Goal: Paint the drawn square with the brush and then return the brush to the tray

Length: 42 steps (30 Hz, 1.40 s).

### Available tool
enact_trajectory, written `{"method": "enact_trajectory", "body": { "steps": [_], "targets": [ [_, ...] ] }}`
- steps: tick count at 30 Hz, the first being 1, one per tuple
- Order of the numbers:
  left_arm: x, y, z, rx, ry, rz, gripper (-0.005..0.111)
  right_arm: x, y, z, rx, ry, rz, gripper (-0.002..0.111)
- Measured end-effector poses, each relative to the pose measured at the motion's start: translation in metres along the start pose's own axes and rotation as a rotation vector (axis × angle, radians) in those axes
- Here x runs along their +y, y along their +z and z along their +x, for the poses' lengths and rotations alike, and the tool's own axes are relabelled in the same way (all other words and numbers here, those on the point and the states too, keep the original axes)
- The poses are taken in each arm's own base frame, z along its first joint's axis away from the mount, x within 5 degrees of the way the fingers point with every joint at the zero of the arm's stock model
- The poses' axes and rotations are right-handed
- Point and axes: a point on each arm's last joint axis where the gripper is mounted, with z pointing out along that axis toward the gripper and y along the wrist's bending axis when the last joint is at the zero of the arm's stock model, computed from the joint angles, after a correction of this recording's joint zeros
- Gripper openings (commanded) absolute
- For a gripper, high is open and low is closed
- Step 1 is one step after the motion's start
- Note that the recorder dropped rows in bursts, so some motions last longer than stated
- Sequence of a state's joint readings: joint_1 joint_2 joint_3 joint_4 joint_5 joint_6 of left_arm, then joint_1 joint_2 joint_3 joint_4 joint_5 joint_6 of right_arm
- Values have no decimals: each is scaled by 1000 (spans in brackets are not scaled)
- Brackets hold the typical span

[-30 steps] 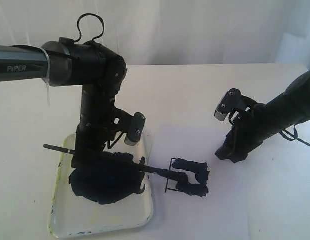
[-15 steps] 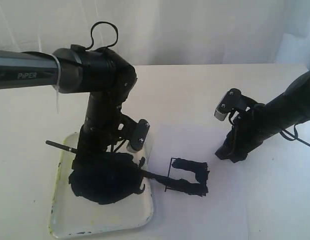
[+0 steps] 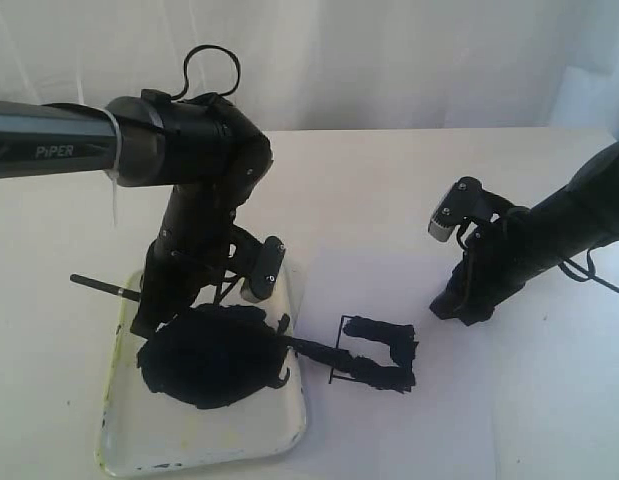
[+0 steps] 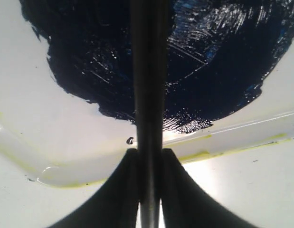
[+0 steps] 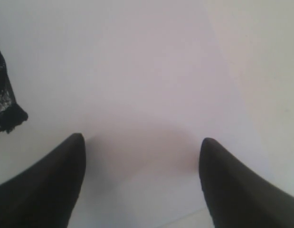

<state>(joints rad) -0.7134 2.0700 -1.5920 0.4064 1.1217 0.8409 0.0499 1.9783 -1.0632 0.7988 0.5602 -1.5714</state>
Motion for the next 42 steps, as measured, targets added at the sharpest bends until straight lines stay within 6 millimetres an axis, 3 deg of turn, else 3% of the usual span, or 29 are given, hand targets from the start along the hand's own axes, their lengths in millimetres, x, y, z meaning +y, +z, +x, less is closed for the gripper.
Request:
{"method": "enact_trajectory", "body": {
  "steps": [31,42],
  "targets": [
    [0,6,-6,19,0,7,0,0,0,0,0,0,0,64],
    [-5,-3,-20,105,77,-78,0,0,0,0,0,0,0,64]
  ]
}}
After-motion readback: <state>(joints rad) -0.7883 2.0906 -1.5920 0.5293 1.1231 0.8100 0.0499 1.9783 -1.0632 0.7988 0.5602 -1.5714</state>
